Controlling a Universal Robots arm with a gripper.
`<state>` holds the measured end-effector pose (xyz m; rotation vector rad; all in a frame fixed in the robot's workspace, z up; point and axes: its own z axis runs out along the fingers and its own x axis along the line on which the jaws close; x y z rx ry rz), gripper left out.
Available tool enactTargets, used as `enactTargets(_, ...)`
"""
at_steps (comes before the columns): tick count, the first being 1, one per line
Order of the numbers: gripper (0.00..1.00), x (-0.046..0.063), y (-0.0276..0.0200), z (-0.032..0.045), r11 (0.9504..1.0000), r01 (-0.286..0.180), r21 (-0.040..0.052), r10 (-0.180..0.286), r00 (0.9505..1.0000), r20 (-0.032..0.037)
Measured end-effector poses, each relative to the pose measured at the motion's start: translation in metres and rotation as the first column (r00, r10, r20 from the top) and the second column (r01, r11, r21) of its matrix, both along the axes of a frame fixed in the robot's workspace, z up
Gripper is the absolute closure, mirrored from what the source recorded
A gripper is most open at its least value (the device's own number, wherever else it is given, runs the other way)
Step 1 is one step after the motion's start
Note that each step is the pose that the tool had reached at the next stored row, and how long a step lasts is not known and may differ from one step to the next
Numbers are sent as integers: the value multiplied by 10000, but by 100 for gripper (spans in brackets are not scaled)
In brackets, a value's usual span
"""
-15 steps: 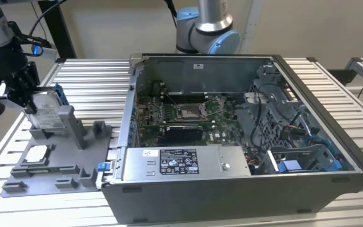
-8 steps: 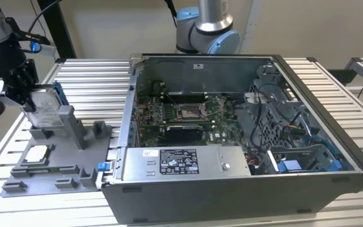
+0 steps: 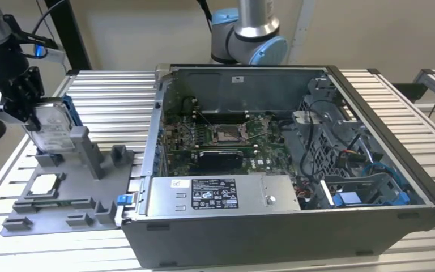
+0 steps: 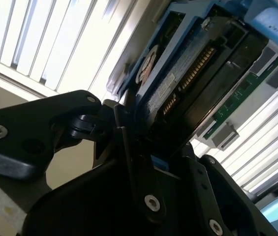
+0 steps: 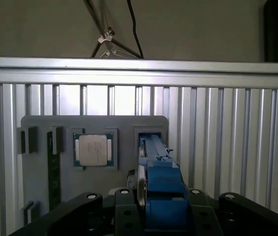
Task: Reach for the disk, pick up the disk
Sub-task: 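Pick up the disk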
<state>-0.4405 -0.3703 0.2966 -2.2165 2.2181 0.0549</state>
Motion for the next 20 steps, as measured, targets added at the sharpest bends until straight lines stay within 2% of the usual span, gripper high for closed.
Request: enactTargets(20, 100, 0, 0, 211, 10000, 1, 1, -1, 10000, 0)
